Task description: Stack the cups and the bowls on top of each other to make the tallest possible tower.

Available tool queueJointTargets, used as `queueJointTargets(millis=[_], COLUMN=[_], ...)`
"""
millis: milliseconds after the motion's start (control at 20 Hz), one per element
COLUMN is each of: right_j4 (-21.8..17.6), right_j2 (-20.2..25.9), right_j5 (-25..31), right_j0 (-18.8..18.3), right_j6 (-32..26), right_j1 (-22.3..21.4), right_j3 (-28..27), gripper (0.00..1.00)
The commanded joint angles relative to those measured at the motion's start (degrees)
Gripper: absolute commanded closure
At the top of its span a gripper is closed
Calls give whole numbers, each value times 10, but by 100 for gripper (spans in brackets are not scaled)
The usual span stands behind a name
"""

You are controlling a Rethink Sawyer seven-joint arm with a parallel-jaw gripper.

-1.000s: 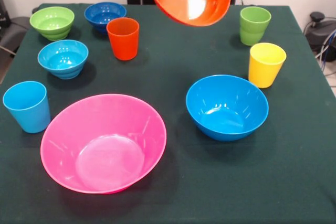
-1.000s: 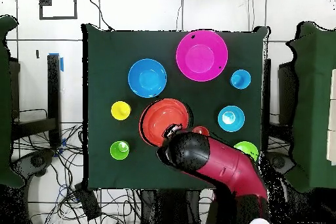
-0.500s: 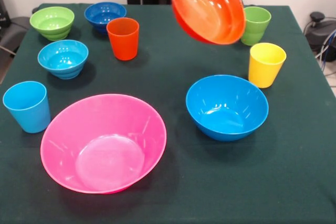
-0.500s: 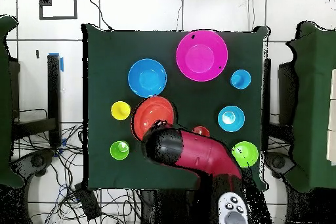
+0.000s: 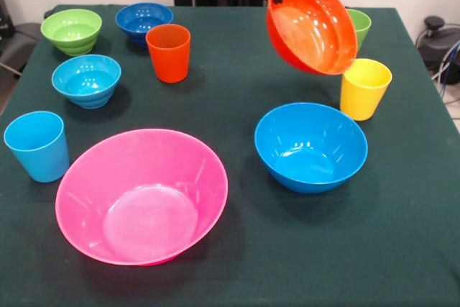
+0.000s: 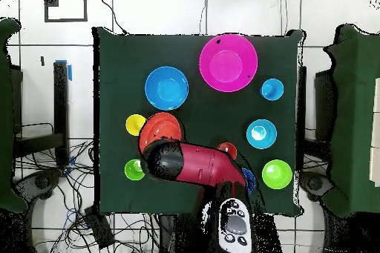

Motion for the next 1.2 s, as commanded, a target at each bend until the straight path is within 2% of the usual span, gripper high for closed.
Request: queueJointTargets(millis=[50,350,600,850,1000,1200], right_j4=[34,34,34,20,13,10], right_j2=[45,48,43,49,52,54], right_j5=[29,21,43,57,93,112], right_j0=[-21,-26,-21,-36,-44,-39], right_j6=[56,49,50,23,6,9], right_j1=[-18,-21,-30,2,17,42], right_j3=[13,21,13,-36,-78,-124], gripper=[100,100,100,100,100,100])
